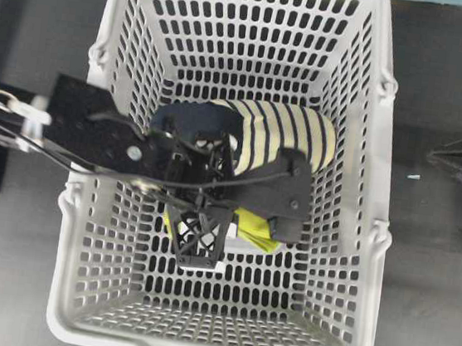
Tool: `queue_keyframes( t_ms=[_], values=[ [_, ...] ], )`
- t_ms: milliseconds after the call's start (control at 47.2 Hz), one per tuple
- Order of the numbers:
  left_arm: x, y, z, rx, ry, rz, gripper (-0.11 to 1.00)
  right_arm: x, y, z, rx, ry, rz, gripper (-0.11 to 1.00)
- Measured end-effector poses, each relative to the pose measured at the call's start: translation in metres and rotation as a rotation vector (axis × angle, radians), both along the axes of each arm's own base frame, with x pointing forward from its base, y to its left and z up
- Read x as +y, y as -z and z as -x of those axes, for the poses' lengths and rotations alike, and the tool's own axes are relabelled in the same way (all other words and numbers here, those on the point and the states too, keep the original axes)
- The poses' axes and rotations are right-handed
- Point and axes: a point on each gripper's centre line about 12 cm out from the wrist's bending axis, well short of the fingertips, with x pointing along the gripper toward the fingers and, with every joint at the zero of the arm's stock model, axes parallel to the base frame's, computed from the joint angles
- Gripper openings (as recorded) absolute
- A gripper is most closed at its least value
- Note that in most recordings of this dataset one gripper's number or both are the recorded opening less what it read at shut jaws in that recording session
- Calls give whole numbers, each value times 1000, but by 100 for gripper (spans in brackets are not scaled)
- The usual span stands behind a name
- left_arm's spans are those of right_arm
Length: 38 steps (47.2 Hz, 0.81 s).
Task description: Pick up the yellow cloth from the shopping basket with the left arm.
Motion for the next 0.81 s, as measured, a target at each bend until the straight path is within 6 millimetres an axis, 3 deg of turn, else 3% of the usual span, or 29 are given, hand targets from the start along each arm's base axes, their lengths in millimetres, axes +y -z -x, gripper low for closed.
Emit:
queue_keyframes(
  t_ms=[212,382,466,806],
  values=[
    [1,-104,4,-79,-9,9,13,0,-1,4,-14,0,0,0],
    [5,-162,18,-85,-20,11,13,0,0,5,-15,0,0,0],
    [10,-169,20,-53,-32,7,13,0,0,6,-17,0,0,0],
    [13,-156,15,21,-45,-2,13,0,-1,6,-18,0,0,0]
  ],
)
